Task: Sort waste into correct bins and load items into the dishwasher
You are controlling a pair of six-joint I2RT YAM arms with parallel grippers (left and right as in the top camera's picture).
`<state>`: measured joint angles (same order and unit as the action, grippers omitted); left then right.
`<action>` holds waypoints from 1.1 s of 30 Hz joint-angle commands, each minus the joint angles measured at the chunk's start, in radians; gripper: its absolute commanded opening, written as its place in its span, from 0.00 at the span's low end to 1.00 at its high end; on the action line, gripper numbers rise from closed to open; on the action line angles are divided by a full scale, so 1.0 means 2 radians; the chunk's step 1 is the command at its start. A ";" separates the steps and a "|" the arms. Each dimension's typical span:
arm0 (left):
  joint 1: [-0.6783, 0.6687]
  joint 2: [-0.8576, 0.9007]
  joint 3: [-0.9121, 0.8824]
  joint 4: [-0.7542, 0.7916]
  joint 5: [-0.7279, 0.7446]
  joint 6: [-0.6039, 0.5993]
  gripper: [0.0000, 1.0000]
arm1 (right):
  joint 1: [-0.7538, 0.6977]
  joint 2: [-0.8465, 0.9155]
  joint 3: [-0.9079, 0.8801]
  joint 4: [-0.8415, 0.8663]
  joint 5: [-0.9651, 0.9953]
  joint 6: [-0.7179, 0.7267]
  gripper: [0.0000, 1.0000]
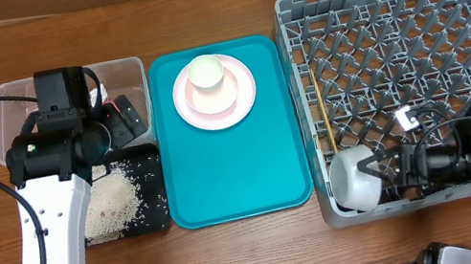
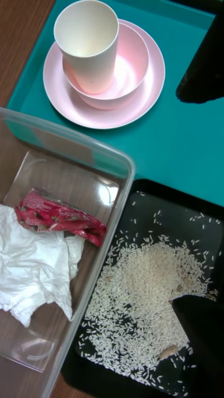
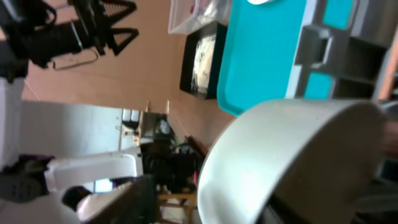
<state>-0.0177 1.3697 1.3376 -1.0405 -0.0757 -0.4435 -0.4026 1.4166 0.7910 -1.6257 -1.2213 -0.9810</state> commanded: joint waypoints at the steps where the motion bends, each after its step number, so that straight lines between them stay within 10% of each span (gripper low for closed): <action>1: 0.002 -0.001 0.007 0.001 -0.001 0.001 1.00 | -0.027 0.000 0.009 -0.002 0.005 0.006 0.55; 11: 0.002 -0.001 0.007 0.001 -0.001 0.001 1.00 | -0.100 0.000 0.077 0.014 0.013 0.090 0.67; 19: 0.002 -0.001 0.007 0.001 -0.001 0.001 1.00 | -0.101 -0.007 0.139 -0.035 0.057 0.125 0.07; 33: 0.002 -0.001 0.007 0.001 -0.001 0.001 1.00 | 0.012 -0.139 0.213 0.008 0.197 0.337 0.04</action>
<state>-0.0177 1.3697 1.3376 -1.0405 -0.0757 -0.4431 -0.4393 1.1984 1.1950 -1.6325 -0.9630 -0.4950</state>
